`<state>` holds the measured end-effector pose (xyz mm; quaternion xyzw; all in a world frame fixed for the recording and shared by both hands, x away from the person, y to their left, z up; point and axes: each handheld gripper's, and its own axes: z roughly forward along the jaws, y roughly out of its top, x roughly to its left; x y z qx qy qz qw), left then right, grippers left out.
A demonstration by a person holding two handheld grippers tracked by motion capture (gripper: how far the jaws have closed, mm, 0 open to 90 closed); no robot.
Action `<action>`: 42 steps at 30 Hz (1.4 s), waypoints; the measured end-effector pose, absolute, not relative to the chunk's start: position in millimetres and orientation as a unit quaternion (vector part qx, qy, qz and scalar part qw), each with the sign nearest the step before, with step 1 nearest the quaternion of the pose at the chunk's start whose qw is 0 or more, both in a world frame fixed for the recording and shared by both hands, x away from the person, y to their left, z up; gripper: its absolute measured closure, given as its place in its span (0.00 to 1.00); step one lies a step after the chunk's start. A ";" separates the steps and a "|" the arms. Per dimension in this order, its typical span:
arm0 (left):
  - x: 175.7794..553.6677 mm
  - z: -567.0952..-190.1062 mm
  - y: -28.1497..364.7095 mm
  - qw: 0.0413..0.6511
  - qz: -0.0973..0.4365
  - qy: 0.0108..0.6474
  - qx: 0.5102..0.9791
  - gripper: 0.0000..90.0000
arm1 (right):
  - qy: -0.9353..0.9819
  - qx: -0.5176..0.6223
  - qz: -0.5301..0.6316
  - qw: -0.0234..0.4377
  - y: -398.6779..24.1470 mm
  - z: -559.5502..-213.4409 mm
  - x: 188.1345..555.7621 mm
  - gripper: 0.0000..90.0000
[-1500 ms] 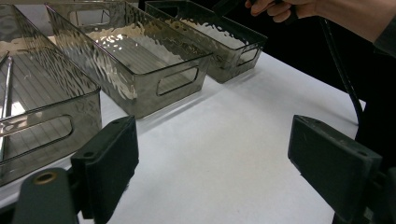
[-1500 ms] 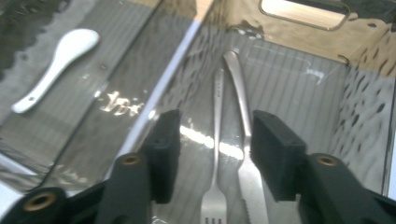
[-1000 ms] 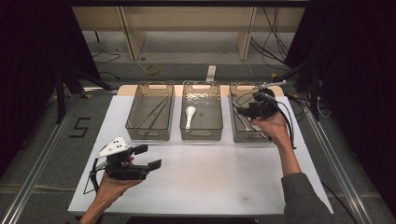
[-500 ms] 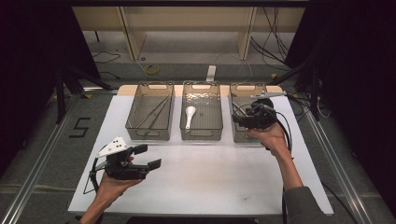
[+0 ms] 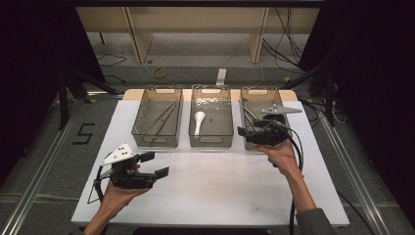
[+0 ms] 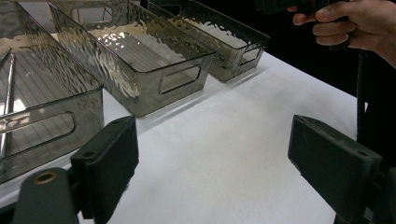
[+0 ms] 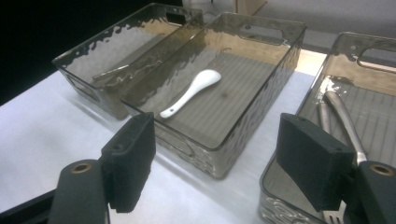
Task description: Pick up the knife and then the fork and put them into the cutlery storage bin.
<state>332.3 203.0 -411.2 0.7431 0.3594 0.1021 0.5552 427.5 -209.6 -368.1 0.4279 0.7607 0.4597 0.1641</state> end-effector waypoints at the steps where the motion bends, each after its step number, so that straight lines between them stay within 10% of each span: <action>1: 332.3 -411.3 203.0 0.555 0.102 0.360 0.743 0.17 | 0.758 0.428 0.463 0.166 -209.6 -368.7 425.7 0.33; 42: 331.1 -411.8 202.8 0.564 0.088 0.353 0.741 0.17 | 0.747 0.396 0.516 0.139 -210.2 -415.6 345.3 0.28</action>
